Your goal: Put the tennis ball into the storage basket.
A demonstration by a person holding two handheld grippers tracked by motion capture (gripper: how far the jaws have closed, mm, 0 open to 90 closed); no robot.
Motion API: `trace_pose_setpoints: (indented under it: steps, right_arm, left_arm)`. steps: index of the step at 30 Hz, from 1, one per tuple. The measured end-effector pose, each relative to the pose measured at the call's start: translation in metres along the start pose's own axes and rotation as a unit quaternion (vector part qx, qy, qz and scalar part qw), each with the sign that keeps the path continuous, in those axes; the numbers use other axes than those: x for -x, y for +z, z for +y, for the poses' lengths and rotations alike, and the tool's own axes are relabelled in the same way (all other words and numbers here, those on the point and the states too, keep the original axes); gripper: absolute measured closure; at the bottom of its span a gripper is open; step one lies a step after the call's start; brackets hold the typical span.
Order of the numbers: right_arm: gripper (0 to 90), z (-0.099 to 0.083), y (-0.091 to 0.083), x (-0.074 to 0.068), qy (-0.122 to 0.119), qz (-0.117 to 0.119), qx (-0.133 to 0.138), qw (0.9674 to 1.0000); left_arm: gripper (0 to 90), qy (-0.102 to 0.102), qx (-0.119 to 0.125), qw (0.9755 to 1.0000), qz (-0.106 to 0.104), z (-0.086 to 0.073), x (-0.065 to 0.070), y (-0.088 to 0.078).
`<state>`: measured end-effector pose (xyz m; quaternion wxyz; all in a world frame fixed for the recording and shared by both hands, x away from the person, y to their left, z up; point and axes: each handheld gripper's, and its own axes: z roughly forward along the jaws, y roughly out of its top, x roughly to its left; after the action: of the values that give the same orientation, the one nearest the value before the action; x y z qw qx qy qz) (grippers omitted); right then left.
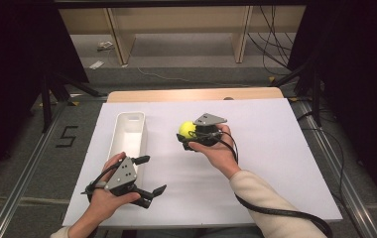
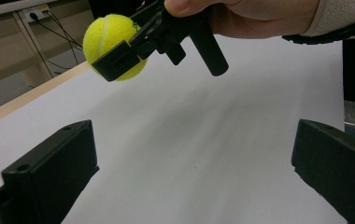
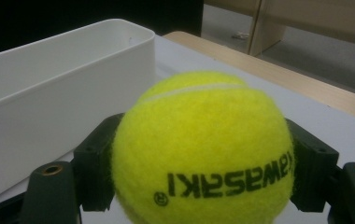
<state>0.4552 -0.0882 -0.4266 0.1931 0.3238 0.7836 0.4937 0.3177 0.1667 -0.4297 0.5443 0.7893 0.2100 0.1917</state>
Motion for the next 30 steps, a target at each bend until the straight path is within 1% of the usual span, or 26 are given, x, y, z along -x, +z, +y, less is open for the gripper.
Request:
trace_pose_setpoints:
  steps: [30]
  right_arm:
    - [26.3,0.0083,0.0024,-0.0083,-0.005,0.007,0.008,0.9999]
  left_arm:
    - [0.0,0.0,0.0,1.0,0.0,-0.0001,-0.0001,-0.0001]
